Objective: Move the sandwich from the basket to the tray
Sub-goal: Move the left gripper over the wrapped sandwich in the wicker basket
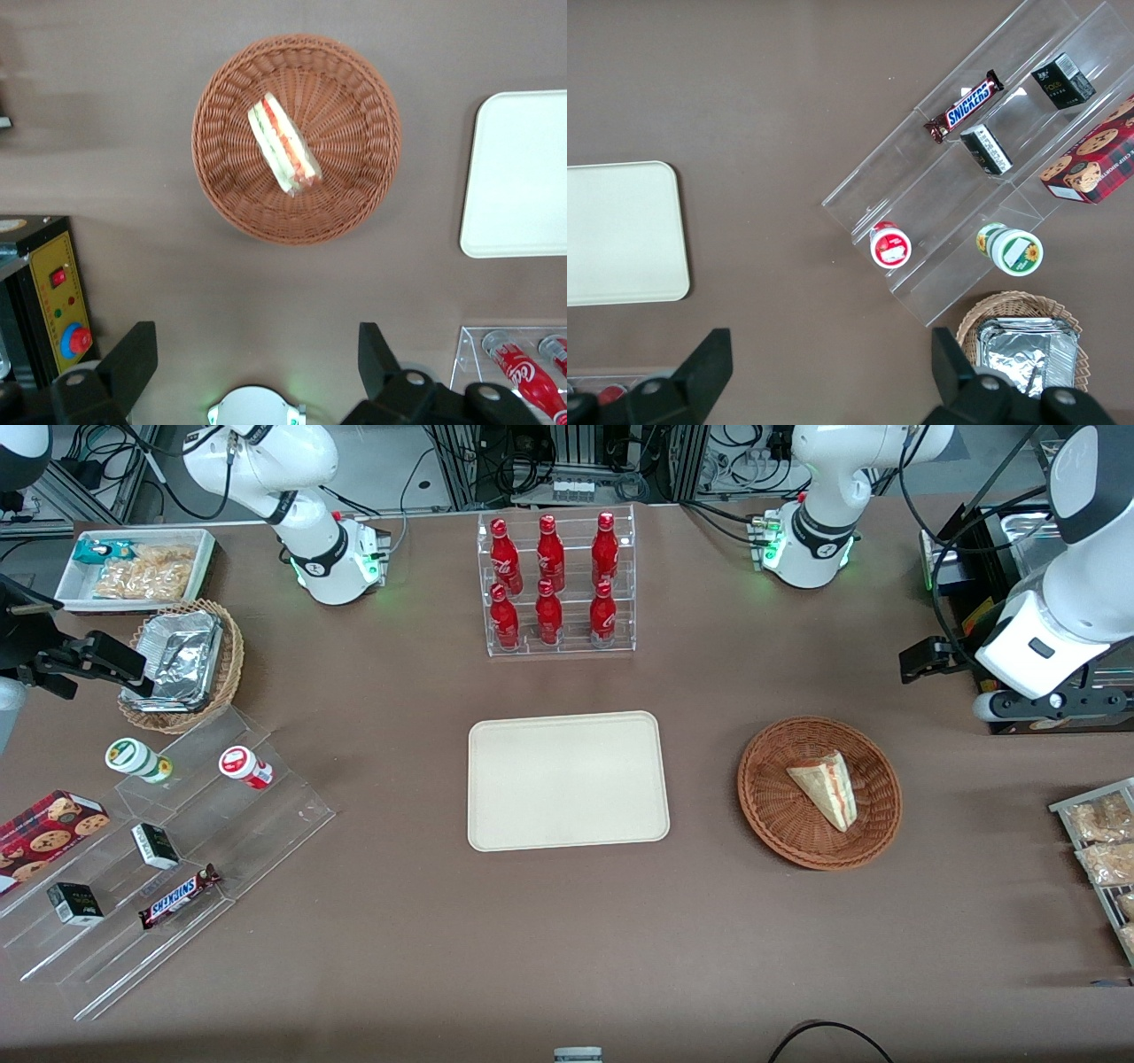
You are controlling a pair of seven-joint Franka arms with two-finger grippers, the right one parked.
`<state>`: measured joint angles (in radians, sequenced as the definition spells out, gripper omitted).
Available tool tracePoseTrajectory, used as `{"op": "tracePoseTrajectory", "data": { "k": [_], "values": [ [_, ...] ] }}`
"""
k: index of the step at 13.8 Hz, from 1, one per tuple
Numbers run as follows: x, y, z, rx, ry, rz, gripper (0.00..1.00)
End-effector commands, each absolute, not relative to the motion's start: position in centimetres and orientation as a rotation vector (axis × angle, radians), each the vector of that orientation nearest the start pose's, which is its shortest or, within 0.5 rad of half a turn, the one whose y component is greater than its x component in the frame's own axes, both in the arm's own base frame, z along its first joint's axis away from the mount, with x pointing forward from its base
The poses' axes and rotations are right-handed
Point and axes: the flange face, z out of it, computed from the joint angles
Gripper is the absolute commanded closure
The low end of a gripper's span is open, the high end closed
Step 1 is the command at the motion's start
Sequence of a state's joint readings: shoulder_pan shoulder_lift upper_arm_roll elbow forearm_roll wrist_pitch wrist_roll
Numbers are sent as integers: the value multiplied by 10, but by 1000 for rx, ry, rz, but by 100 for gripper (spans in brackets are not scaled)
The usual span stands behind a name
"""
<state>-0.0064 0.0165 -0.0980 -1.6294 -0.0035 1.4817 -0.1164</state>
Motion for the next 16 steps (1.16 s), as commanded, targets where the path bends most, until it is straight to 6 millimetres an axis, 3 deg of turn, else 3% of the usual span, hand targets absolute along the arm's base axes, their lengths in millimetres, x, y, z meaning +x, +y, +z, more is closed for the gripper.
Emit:
{"op": "tracePoseTrajectory", "data": {
  "k": [1,4,9,16],
  "values": [
    [547,-57,575,-3124,67,254,0],
    [550,-58,546,-3116,110,316,0],
    [555,-60,468,-3118,111,287,0],
    [529,-58,352,-3138,93,123,0]
  ]
}}
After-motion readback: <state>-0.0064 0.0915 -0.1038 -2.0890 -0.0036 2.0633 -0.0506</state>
